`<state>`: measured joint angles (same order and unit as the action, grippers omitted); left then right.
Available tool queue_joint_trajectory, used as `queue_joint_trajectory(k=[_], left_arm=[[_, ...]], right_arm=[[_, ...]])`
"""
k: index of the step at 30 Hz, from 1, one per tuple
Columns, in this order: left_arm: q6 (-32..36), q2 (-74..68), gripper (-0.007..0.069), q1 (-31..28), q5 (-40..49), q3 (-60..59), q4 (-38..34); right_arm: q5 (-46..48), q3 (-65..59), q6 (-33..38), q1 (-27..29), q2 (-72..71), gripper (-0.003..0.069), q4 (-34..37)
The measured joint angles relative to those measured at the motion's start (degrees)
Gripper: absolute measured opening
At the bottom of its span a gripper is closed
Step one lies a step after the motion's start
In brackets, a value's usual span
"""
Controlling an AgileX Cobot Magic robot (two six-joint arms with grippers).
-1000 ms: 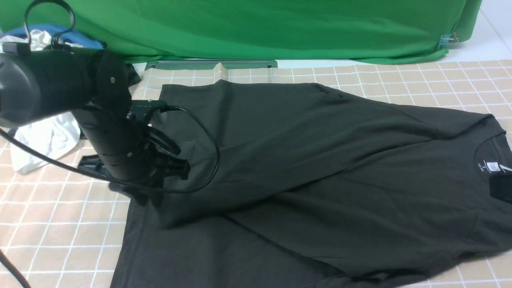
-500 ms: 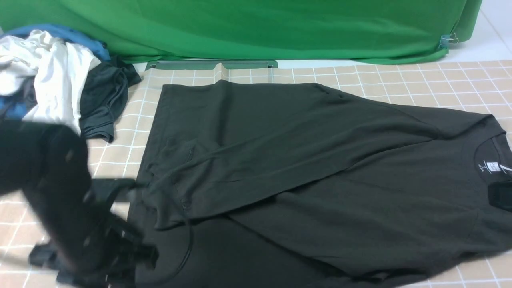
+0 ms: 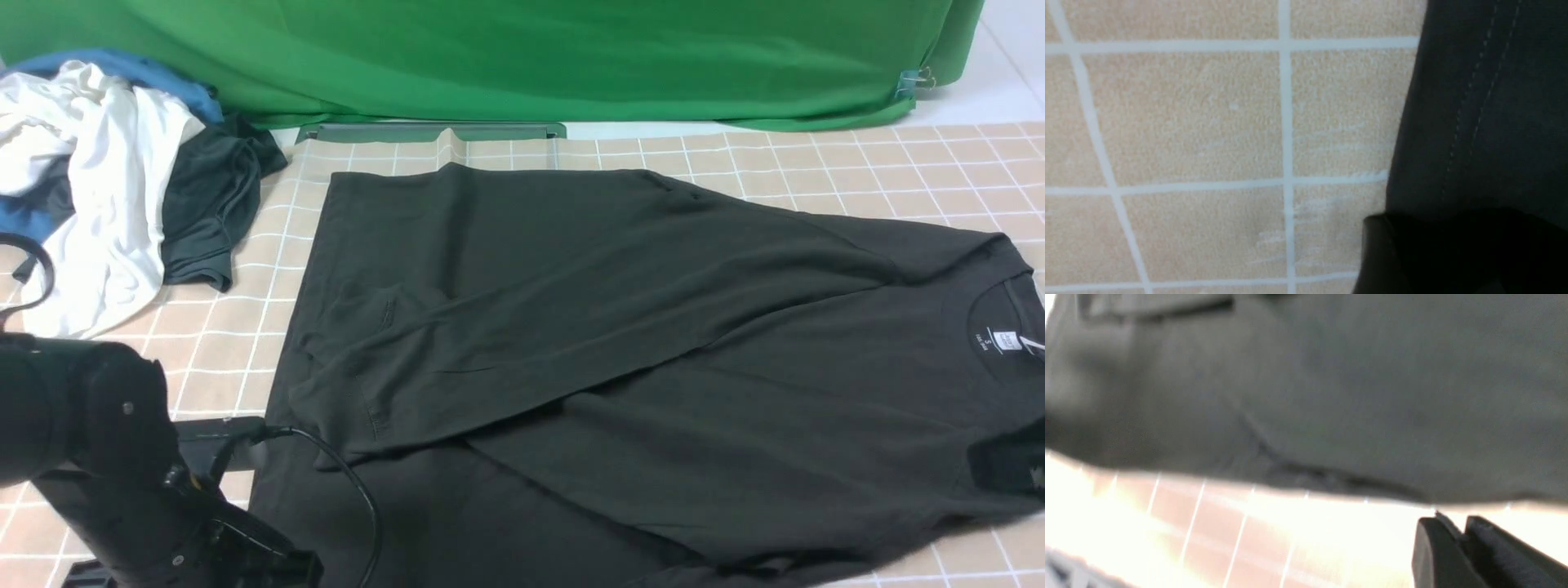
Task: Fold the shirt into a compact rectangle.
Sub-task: 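Grasp the near edge of the shirt at its hem and shoulder corners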
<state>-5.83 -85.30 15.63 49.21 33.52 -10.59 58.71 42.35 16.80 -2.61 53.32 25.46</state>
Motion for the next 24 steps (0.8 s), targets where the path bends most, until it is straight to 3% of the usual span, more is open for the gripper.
queue_joint_trajectory(k=[4, 7, 11, 18, 21, 24], left_arm=[[0.6, -0.5, 0.0130, -0.1, 0.5, 0.4, 1.4], [2.3, -0.6, 0.0035, -0.1, 1.0, 1.1, 0.7], [2.9, 1.0, 0.0021, -0.1, 2.5, 2.7, 0.4], [-0.1, 10.3, 0.0020, -0.1, 4.9, 3.8, 2.3], [-0.4, 12.6, 0.0020, -0.1, 5.2, 3.8, 2.3], [-1.1, 13.2, 0.0020, -0.1, 5.2, 3.8, 2.4]], right_arm=[[3.7, 3.3, 0.1, 0.0, 3.8, 0.0142, -1.5], [5.1, 4.1, 0.2, -0.1, 7.3, 0.0199, -3.3], [5.9, 3.9, 2.2, -3.0, 11.2, 0.0328, -5.5], [-3.3, 1.1, -0.7, -15.0, 19.5, 0.0536, -17.9], [-7.5, 0.7, -2.6, -18.8, 24.5, 0.0597, -21.2], [-11.6, 0.7, -3.8, -20.4, 28.8, 0.0608, -21.9]])
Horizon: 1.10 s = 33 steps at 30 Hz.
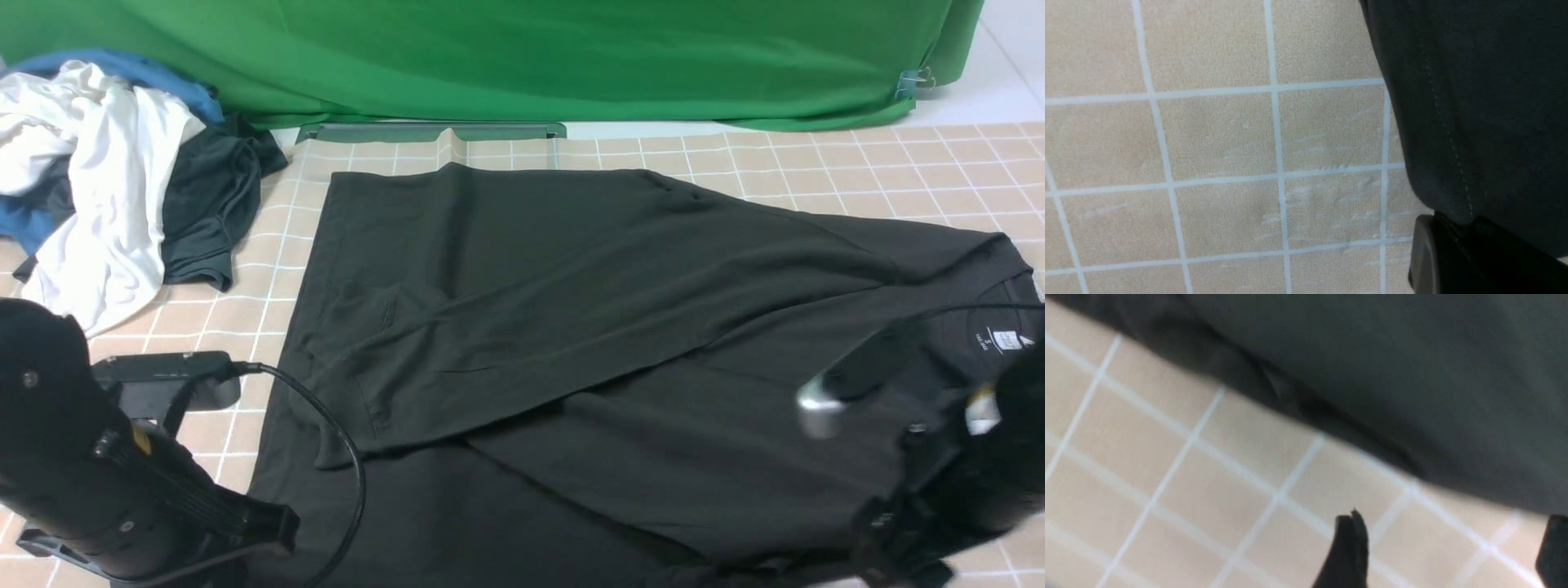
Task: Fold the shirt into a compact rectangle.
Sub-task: 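Grasp the near edge of the shirt at its hem and shoulder corners, then fold the black garment in half by bringing its near edge over to the far edge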
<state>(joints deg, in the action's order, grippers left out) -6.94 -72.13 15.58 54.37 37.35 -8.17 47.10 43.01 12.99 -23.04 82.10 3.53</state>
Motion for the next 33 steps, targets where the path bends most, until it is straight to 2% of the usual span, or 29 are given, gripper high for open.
queue_joint_trajectory(k=[4, 9, 12, 14, 15, 17, 24, 28, 33], left_arm=[[-0.2, 0.0, 0.0020, 0.0, 0.0, 0.0, 0.0], [-0.8, 0.0, 0.0020, 0.0, -0.2, 0.0, 0.0], [-1.2, 0.0, 0.0020, 0.0, -1.2, 0.0, 0.0], [-1.6, 0.0, 0.0020, 0.0, -1.3, 0.6, 0.0], [-1.6, 0.0, 0.0020, 0.0, -1.3, 1.0, 0.0], [-1.6, 0.0, 0.0020, 0.0, -1.0, 2.9, 0.2], [-3.5, -0.1, 0.0020, -0.1, -0.4, 12.9, 1.4], [-4.5, -0.5, 0.0020, -2.3, -0.9, 20.6, 1.7], [-4.5, -5.0, 0.0020, -5.3, -1.0, 29.5, 1.2]], right_arm=[[-3.9, 0.0, -2.8, -0.3, 5.4, 0.0602, -1.2], [-5.1, 0.1, -7.0, -0.3, 10.2, 0.0519, -5.0], [-5.4, 0.4, -7.4, -0.3, 10.5, 0.0320, -5.9], [-5.7, 0.5, -7.4, -0.3, 10.4, 0.0113, -6.4], [-5.6, 0.5, -7.3, -0.3, 10.3, 0.0092, -6.5], [-4.7, 0.5, -7.3, -0.3, 9.3, 0.0070, -6.5], [0.7, 0.1, -7.8, -0.3, -1.3, 0.0070, -7.7], [3.7, 1.0, -8.7, -0.3, -9.9, 0.0070, -10.0], [5.6, 7.7, -8.1, 1.7, -9.9, 0.0069, -10.3]])
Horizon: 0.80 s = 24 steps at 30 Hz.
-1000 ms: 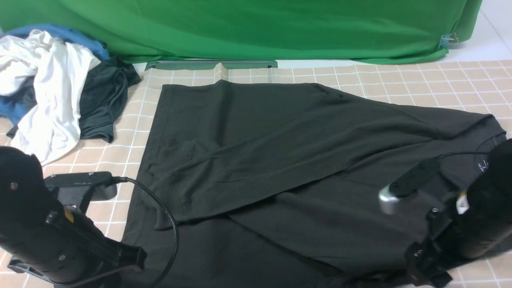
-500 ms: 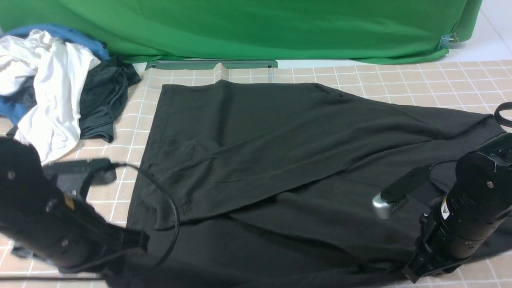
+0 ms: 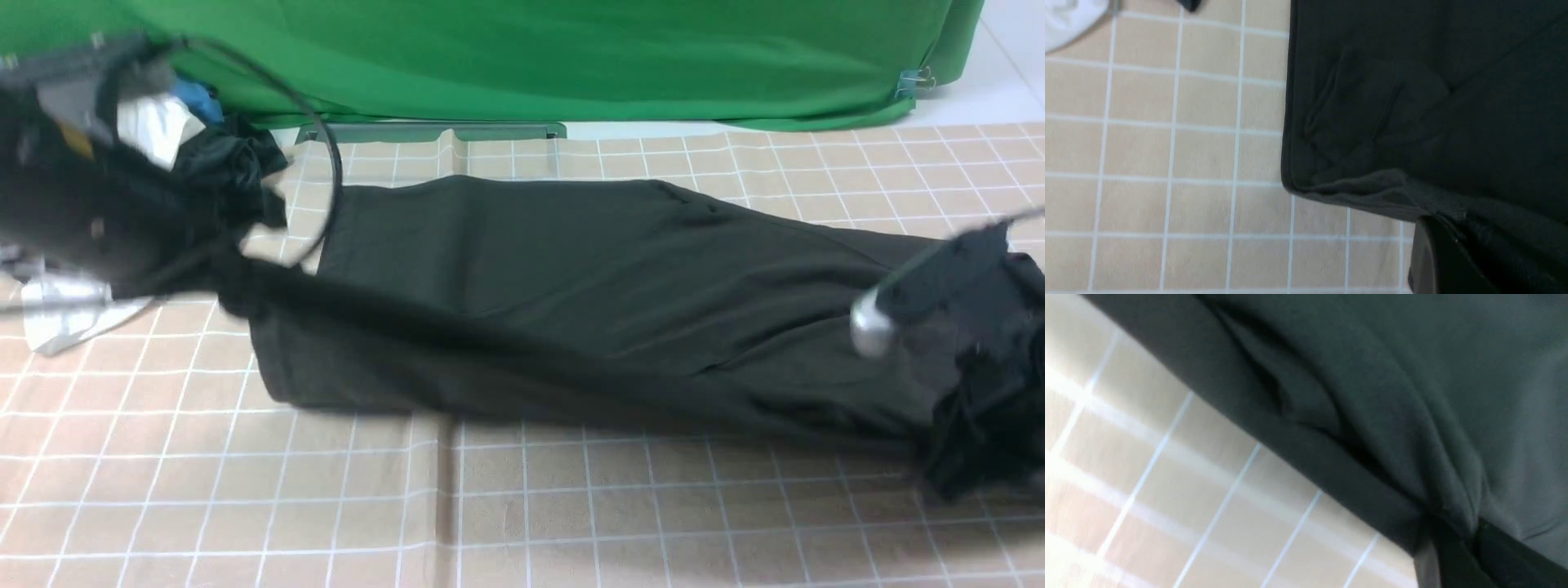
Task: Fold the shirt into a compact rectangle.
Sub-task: 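Fold the black garment in half by bringing its near edge over to the far edge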
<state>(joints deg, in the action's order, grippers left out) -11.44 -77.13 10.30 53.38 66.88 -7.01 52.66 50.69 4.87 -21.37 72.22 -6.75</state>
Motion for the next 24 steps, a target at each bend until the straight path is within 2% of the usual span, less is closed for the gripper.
queue_joint_trajectory(k=[8, 12, 15, 17, 20, 24], left_arm=[[0.0, -14.6, 0.0018, -0.6, -2.6, 15.1, -0.3], [0.0, -23.9, 0.0018, -0.6, -2.8, 23.2, 0.2], [1.3, -28.8, 0.0018, -0.6, 0.2, 28.2, -0.1], [4.7, -31.9, 0.0018, -0.6, 5.0, 30.3, -1.5], [10.3, -33.6, 0.0018, -0.6, 11.3, 30.3, -4.2], [13.0, -33.5, 0.0018, 0.4, 14.3, 27.2, -5.7]], right_arm=[[0.9, 16.3, 5.5, 9.5, 11.8, 0.0069, -0.1], [1.9, 25.7, 7.1, 12.0, 21.5, 0.0067, 0.0], [4.9, 31.7, 7.3, 12.5, 28.0, 0.0068, 0.1], [8.3, 35.1, 7.3, 12.6, 31.7, 0.0068, 0.9], [9.9, 36.9, 7.4, 12.6, 34.5, 0.0067, 2.7], [10.5, 37.4, 7.4, 12.6, 34.6, 0.0067, 3.7]])
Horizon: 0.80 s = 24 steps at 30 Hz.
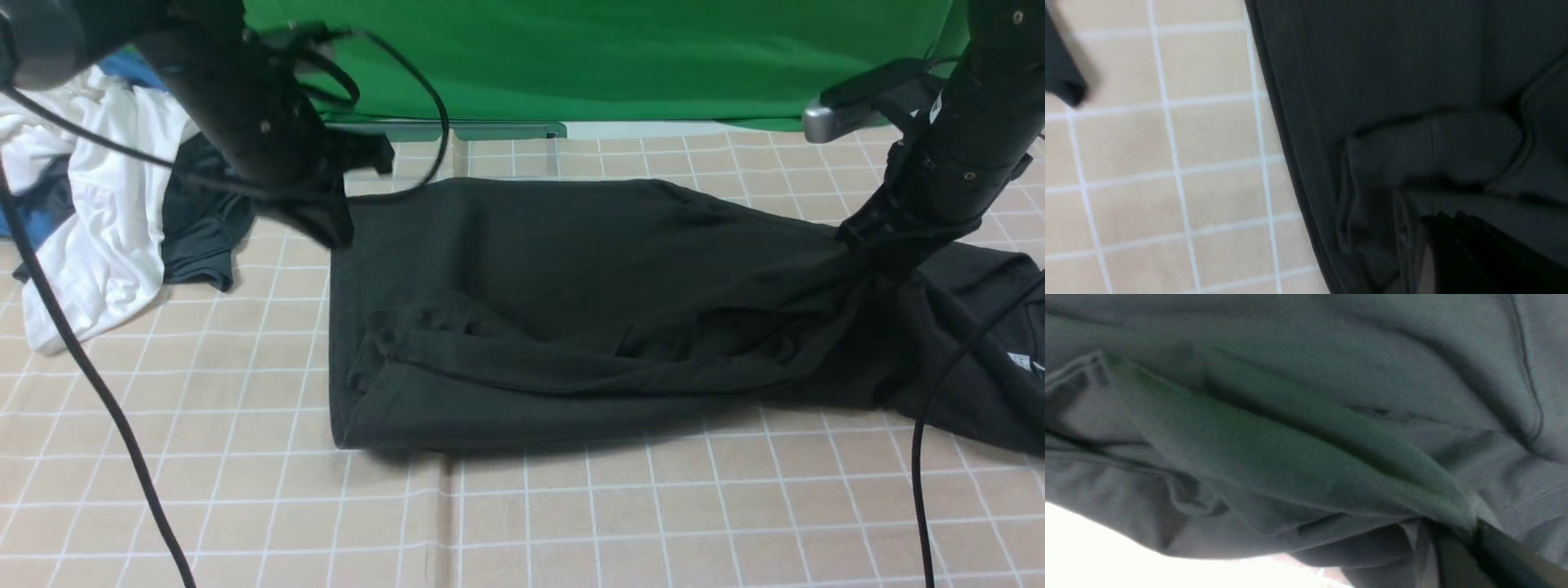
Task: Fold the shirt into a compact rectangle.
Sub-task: 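Fold the black garment in half by bringing its near edge over to the far edge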
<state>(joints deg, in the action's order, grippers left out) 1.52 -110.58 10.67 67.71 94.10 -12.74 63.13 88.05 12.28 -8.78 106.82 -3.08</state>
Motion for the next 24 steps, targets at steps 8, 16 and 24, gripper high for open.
queue_joint_trajectory(k=[8, 16, 24], left_arm=[[2.2, 0.0, 0.0065, 3.9, -0.8, -4.8, -0.2], [0.3, -0.7, 0.0365, 4.5, -2.0, -4.9, 0.7], [0.6, -6.2, 0.0486, 4.6, -1.9, -5.0, -1.0]], right_arm=[[1.5, 0.1, 1.0, 0.0, 0.0, 0.0067, 3.1], [1.4, 0.1, 1.7, -0.1, 0.0, 0.0067, 4.1], [1.0, 0.1, 2.2, -0.7, 0.0, 0.0067, 5.0]])
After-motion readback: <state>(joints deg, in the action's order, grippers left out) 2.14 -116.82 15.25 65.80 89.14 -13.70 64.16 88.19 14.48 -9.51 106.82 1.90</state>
